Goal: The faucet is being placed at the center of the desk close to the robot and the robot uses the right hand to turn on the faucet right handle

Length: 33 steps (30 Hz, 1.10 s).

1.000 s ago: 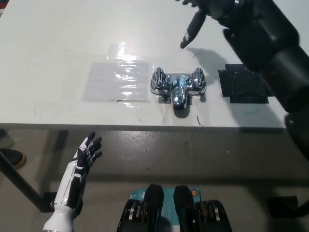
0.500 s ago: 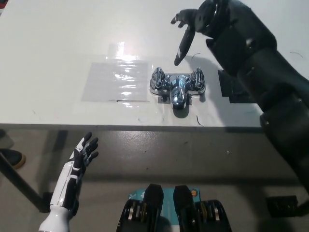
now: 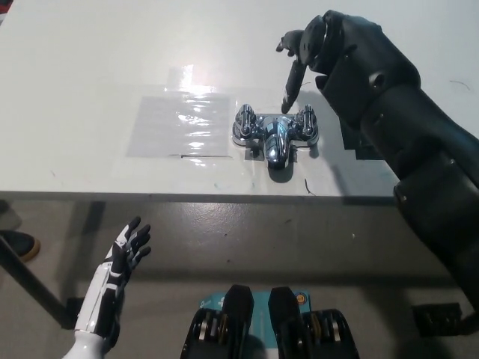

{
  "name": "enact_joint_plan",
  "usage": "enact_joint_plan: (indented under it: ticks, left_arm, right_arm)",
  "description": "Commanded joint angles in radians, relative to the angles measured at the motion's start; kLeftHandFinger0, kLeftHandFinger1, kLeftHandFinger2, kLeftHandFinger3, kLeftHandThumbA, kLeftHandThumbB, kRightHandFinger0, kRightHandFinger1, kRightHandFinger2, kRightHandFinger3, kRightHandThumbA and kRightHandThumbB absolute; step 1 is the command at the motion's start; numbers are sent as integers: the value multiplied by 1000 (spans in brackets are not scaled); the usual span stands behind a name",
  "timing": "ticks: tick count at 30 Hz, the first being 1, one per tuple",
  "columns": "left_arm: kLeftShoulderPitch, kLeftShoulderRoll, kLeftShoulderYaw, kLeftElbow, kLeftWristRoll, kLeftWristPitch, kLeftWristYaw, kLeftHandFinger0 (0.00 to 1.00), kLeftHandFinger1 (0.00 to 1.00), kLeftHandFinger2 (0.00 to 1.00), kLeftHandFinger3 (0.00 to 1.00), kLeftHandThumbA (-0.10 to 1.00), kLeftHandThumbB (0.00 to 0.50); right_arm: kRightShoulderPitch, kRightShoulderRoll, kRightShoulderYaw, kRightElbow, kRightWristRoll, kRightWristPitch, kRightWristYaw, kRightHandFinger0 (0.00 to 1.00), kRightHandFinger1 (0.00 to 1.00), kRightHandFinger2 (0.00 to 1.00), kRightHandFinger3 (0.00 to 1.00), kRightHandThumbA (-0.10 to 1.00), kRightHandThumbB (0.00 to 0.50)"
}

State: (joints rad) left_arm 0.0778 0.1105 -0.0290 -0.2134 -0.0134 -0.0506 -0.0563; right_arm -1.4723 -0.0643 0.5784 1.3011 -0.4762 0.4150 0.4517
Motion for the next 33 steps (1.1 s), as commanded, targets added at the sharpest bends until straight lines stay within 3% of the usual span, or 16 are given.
enact_joint_plan:
  ticks: [1, 12, 16, 18, 33]
  left_arm:
    - [13, 13, 7, -39, 0, -26, -11, 1000, 1000, 1000, 1000, 1000, 191]
    - [8, 12, 15, -30, -7, -33, -19, 1000, 1000, 1000, 1000, 996, 203]
    - [10, 11, 16, -34, -7, -27, -20, 1000, 1000, 1000, 1000, 1000, 195]
    - [10, 10, 17, -33, -5, -30, -20, 1000, 1000, 1000, 1000, 1000, 205]
    - [17, 8, 21, -36, -12, -27, -24, 1000, 1000, 1000, 1000, 1000, 209]
  right_arm:
    - [-46, 10, 9, 13, -26, -1, -5, 1000, 1000, 1000, 1000, 991, 299]
    - [-24, 5, 21, 42, -47, -14, -2, 1000, 1000, 1000, 1000, 1000, 348]
    - [-19, 5, 42, 51, -63, -31, 3, 1000, 1000, 1000, 1000, 1000, 340]
    - [-17, 6, 35, 58, -51, -31, 12, 1000, 1000, 1000, 1000, 1000, 310]
    - [-8, 19, 39, 96, -43, -45, 57, 1000, 1000, 1000, 1000, 1000, 277]
